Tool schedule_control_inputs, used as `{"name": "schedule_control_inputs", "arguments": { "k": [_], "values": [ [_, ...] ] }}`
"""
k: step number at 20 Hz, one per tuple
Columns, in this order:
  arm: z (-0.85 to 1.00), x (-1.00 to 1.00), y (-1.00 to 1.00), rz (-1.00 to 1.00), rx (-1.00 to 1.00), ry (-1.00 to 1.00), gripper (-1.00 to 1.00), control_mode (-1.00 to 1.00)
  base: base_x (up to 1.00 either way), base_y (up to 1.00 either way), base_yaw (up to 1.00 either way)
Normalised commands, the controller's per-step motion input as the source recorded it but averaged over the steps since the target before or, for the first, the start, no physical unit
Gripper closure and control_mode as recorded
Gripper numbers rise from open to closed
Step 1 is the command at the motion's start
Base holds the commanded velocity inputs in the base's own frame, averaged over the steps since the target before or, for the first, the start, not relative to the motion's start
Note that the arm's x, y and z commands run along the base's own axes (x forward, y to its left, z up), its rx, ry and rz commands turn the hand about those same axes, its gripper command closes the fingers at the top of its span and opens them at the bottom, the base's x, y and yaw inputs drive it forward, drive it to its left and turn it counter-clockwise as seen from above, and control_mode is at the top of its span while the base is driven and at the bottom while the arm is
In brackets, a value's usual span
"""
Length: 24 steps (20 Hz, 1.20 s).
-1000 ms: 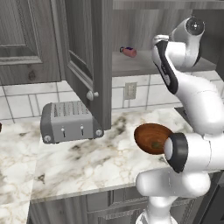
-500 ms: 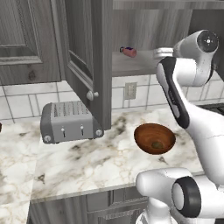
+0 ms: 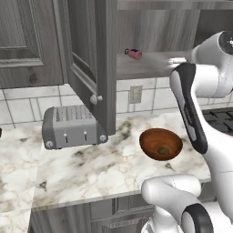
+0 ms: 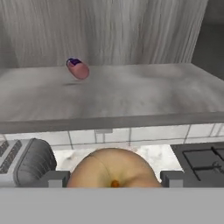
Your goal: Open the cabinet. Pick the kiwi and peach from the cabinet and place them into the bowl. Then close the cabinet.
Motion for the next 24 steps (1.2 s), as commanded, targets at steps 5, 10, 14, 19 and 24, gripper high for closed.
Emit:
{"name": "schedule_control_inputs", "arguments": {
  "k": [5, 10, 14, 19, 24],
  "values": [
    [-0.98, -0.17, 0.09, 0.01, -0.07, 0.4, 1.0, -1.0, 0.0, 0.0, 0.0],
    [-0.9, 0.03, 0.03, 0.02, -0.01, 0.26, 1.0, -1.0, 0.0, 0.0, 0.0],
    [-0.54, 0.41, 0.0, 0.03, 0.0, 0.15, 1.0, -1.0, 0.0, 0.0, 0.0],
    [-0.6, 0.48, 0.0, 0.02, 0.0, 0.19, 1.0, -1.0, 0.0, 0.0, 0.0],
    [-0.73, 0.51, 0.0, 0.01, 0.0, 0.19, 1.0, -1.0, 0.0, 0.0, 0.0]
  ]
}}
